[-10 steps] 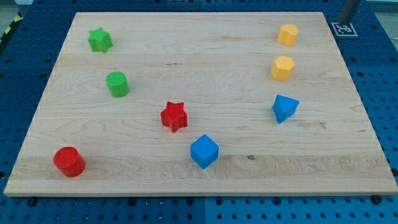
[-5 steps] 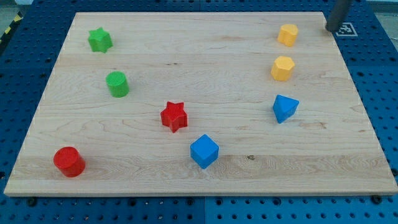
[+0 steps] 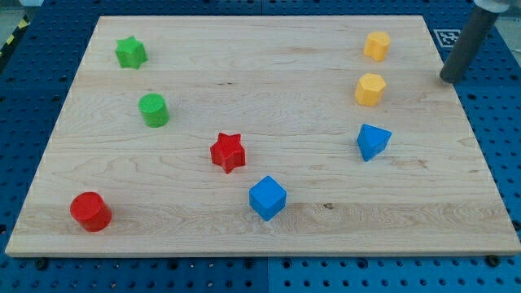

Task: Move blue triangle towards the bottom right

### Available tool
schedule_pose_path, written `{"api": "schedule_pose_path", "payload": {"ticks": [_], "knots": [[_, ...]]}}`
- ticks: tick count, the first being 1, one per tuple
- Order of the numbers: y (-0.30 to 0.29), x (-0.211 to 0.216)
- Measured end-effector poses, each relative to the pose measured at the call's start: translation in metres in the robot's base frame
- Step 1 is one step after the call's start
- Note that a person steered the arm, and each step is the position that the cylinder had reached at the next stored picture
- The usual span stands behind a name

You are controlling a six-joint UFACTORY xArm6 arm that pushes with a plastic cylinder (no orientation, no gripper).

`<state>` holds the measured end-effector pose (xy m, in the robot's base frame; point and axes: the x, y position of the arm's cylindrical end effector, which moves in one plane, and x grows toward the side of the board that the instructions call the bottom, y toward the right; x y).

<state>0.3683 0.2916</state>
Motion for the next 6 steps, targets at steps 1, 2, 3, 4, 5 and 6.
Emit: {"api": "schedule_pose_path", "payload": {"ticks": [1,2,3,4,5,6], "knots": [[-0.003,0.028],[-0.003,0.028],[-0.003,0.028],[-0.004,0.028],[-0.004,0.034],[-0.010,0.086]]}}
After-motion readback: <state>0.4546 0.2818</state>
